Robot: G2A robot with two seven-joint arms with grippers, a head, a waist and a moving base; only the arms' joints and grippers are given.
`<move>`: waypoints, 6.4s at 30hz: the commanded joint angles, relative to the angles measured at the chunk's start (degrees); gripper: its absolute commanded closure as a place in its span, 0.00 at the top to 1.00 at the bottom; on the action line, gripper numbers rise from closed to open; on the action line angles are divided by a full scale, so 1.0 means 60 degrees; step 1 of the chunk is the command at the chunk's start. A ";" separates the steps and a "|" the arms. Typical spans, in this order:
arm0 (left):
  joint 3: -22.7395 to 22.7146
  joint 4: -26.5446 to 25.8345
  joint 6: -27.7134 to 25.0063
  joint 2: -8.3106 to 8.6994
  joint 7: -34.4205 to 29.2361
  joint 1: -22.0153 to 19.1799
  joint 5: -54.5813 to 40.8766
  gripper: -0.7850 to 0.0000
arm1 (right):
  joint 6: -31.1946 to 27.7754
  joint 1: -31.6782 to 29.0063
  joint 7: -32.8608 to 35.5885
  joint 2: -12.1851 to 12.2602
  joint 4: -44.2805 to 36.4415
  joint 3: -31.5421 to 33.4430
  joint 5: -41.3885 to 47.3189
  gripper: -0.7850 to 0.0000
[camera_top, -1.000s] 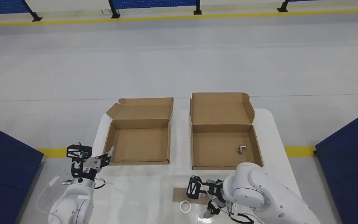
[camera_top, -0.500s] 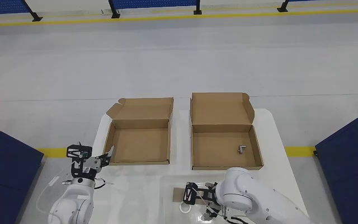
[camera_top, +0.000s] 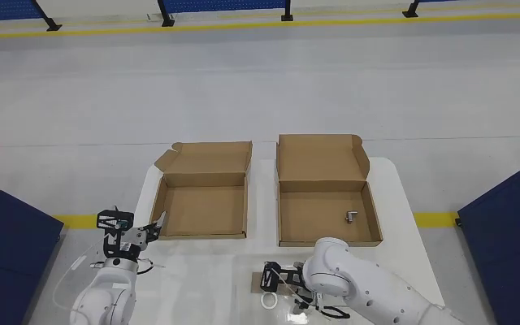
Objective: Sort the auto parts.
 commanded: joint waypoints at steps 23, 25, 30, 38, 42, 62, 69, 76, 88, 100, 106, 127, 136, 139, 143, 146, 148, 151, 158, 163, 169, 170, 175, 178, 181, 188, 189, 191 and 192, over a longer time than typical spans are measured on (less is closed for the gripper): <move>0.0000 0.0000 0.0000 0.0000 0.0000 0.0000 0.0000 1.00 | -0.0035 0.0474 -0.0690 -0.0300 0.0612 -0.0349 -0.0196 1.00; 0.0000 0.0000 0.0000 0.0000 0.0000 0.0000 0.0000 1.00 | -0.0060 0.0478 -0.0687 -0.0306 0.0606 -0.0365 -0.0185 1.00; 0.0000 0.0000 0.0000 0.0000 0.0000 0.0000 0.0000 1.00 | -0.0060 0.0478 -0.0687 -0.0306 0.0606 -0.0365 -0.0185 1.00; 0.0000 0.0000 0.0000 0.0000 0.0000 0.0000 0.0000 1.00 | -0.0077 0.0298 -0.1119 -0.0301 0.0781 -0.0398 -0.0553 1.00; 0.0000 0.0000 0.0000 0.0000 0.0000 0.0000 0.0000 1.00 | -0.0041 0.0258 -0.1188 -0.0299 0.0768 -0.0376 -0.0695 1.00; 0.0000 0.0000 0.0000 0.0000 0.0000 0.0000 0.0000 1.00 | 0.0149 -0.0056 -0.0970 -0.0228 0.0449 -0.0126 -0.1018 0.40; 0.0000 0.0000 0.0000 0.0000 0.0000 0.0000 0.0000 1.00 | 0.0192 -0.0140 -0.0841 -0.0210 0.0372 -0.0053 -0.1137 0.36; 0.0000 0.0000 0.0000 0.0000 0.0000 0.0000 0.0000 1.00 | 0.0200 -0.0193 -0.0696 -0.0205 0.0324 0.0001 -0.1179 0.24; 0.0000 0.0000 0.0000 0.0000 0.0000 0.0000 0.0000 1.00 | 0.0262 -0.0252 -0.0936 -0.0230 0.0484 0.0102 -0.1293 0.18; 0.0000 0.0000 0.0000 0.0000 0.0000 0.0000 0.0000 1.00 | 0.0202 -0.0336 -0.1092 -0.0237 0.0480 0.0222 -0.1389 0.08; 0.0000 0.0000 0.0000 0.0000 0.0000 0.0000 0.0000 1.00 | 0.0124 -0.0341 -0.1201 -0.0262 0.0610 0.0250 -0.1299 0.00; 0.0000 0.0000 0.0000 0.0000 0.0000 0.0000 0.0000 1.00 | -0.0088 -0.0974 -0.0370 0.0074 -0.0913 0.1249 -0.0341 0.00; 0.0000 0.0000 0.0000 0.0000 0.0000 0.0000 0.0000 1.00 | -0.0100 -0.1034 -0.0633 0.0080 -0.0891 0.1270 -0.0365 0.00; 0.0000 0.0000 0.0000 0.0000 0.0000 0.0000 0.0000 1.00 | -0.0370 -0.1121 -0.0862 0.0175 -0.1083 0.1672 0.0167 0.00; 0.0000 0.0000 0.0000 0.0000 0.0000 0.0000 0.0000 1.00 | -0.0877 -0.1466 -0.0800 0.0430 -0.1551 0.2594 0.1218 0.00; 0.0000 0.0000 0.0000 0.0000 0.0000 0.0000 0.0000 1.00 | -0.1175 -0.1856 -0.0878 0.0664 -0.1897 0.3326 0.1984 0.00; 0.0000 0.0000 0.0000 0.0000 0.0000 0.0000 0.0000 1.00 | -0.1330 -0.2103 -0.1032 0.0847 -0.2074 0.3754 0.2439 0.00; 0.0000 0.0000 0.0000 0.0000 0.0000 0.0000 0.0000 1.00 | -0.1522 -0.2434 -0.1223 0.1136 -0.2277 0.4196 0.3035 0.00; 0.0000 0.0000 0.0000 0.0000 0.0000 0.0000 0.0000 1.00 | -0.1562 -0.2568 -0.1263 0.1347 -0.2412 0.4378 0.3581 0.00; 0.0000 0.0000 0.0000 0.0000 0.0000 0.0000 0.0000 1.00 | -0.1562 -0.2568 -0.1263 0.1347 -0.2412 0.4378 0.3581 0.00; 0.0000 0.0000 0.0000 0.0000 0.0000 0.0000 0.0000 1.00 | -0.1520 -0.2614 -0.1507 0.1361 -0.2399 0.4448 0.3517 0.00; 0.0000 0.0000 0.0000 0.0000 0.0000 0.0000 0.0000 1.00 | -0.1563 -0.2665 -0.1601 0.1382 -0.2390 0.4539 0.3628 0.00; 0.0000 0.0000 0.0000 0.0000 0.0000 0.0000 0.0000 1.00 | -0.2257 -0.3031 -0.1959 0.1609 -0.1983 0.5392 0.5452 0.00; 0.0000 0.0000 0.0000 0.0000 0.0000 0.0000 0.0000 1.00 | -0.2562 -0.3225 -0.2263 0.1867 -0.1832 0.5690 0.6318 0.00; 0.0000 0.0000 0.0000 0.0000 0.0000 0.0000 0.0000 1.00 | -0.2827 -0.3370 -0.2528 0.2171 -0.1758 0.5931 0.7117 0.00; 0.0000 0.0000 0.0000 0.0000 0.0000 0.0000 0.0000 1.00 | -0.3378 -0.3528 -0.3077 0.2813 -0.1417 0.6274 0.8261 0.00; 0.0000 0.0000 0.0000 0.0000 0.0000 0.0000 0.0000 1.00 | -0.3378 -0.3528 -0.3077 0.2813 -0.1417 0.6274 0.8261 0.00; 0.0000 0.0000 0.0000 0.0000 0.0000 0.0000 0.0000 1.00 | -0.3378 -0.3528 -0.3077 0.2813 -0.1417 0.6274 0.8261 0.00; 0.0000 0.0000 0.0000 0.0000 0.0000 0.0000 0.0000 1.00 | -0.3378 -0.3528 -0.3077 0.2813 -0.1417 0.6274 0.8261 0.00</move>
